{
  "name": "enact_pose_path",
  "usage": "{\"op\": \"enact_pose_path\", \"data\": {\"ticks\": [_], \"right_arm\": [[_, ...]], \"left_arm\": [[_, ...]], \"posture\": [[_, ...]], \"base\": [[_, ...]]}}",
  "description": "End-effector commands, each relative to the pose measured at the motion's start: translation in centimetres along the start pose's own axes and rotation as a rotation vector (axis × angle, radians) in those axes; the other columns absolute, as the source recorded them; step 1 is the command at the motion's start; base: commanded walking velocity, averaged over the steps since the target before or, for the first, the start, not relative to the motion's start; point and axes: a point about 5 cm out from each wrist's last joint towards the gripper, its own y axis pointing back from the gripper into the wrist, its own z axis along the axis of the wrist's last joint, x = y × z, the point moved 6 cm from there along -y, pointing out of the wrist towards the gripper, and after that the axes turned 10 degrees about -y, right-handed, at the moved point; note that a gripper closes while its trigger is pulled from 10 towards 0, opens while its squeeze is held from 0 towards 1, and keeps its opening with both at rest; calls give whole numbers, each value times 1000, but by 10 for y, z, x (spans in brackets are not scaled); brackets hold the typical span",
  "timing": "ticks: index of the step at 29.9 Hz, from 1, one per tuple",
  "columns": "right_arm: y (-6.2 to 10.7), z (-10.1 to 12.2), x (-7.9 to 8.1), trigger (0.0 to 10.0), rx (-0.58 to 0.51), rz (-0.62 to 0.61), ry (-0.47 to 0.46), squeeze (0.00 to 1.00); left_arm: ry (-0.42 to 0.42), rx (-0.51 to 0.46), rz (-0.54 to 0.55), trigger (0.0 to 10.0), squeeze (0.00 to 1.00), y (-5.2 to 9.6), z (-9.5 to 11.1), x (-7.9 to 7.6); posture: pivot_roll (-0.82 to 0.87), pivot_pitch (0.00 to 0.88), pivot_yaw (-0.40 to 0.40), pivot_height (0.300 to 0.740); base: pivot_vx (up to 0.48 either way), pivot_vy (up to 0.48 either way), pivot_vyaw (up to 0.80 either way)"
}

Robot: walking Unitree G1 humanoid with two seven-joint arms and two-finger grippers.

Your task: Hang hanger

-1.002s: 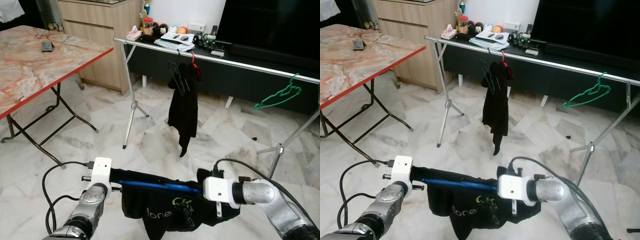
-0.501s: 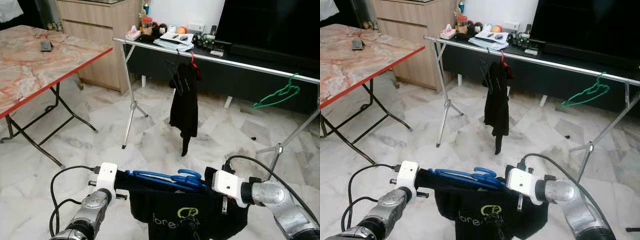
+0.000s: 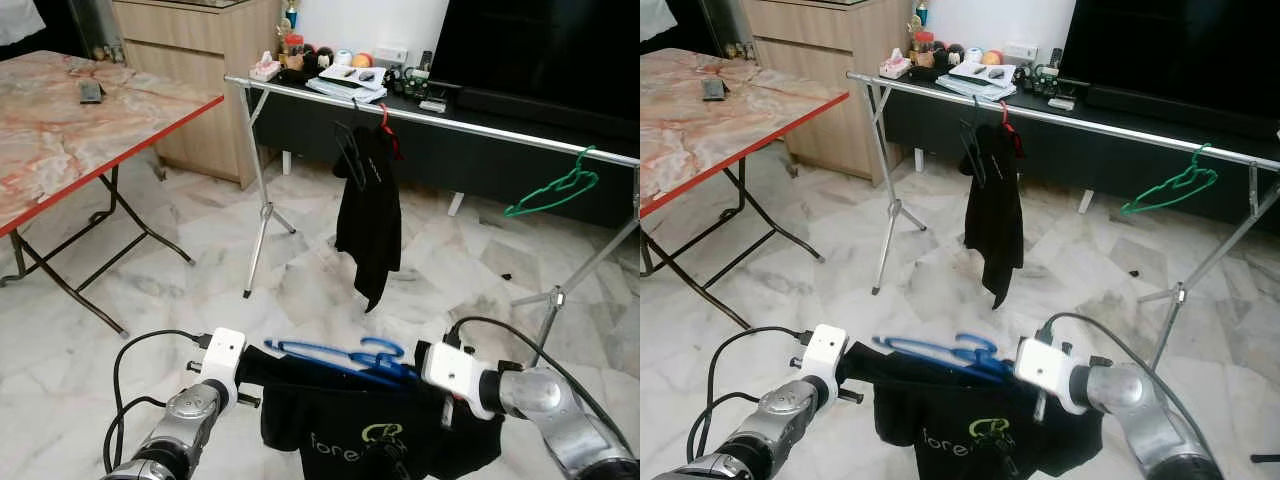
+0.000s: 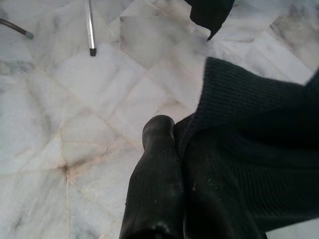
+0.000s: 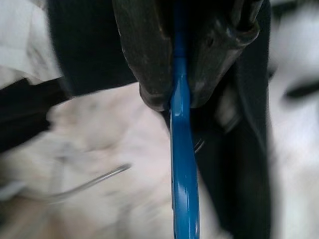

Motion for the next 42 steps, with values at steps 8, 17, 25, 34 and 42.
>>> {"op": "enact_pose_path", "data": {"ticks": [8, 17, 25, 34, 42], "right_arm": [[1, 65, -29, 10000, -494, -220, -388, 0], [10, 64, -69, 10000, -833, -523, -881, 0], [-8, 11, -70, 10000, -426, -686, -786, 0], [0, -59, -48, 10000, -231, -804, -888, 0], [15, -131, -11, 10000, 9, -954, -1045, 0]], "left_arm": [[20, 0, -21, 0, 0, 0, -1, -3], [53, -33, -53, 0, 0, -2, 10, -6], [81, -133, 110, 0, 0, 2, 25, 22], [144, -461, 246, 0, 0, 26, 80, 48], [109, -606, 227, 10000, 0, 52, 99, 35]], "posture": [[-26, 65, -56, 740], [-14, 62, -59, 740], [-14, 59, -63, 740], [-7, 63, -48, 740], [21, 27, -33, 740]], "base": [[0, 0, 0], [0, 0, 0], [0, 0, 0], [0, 0, 0], [0, 0, 0]]}}
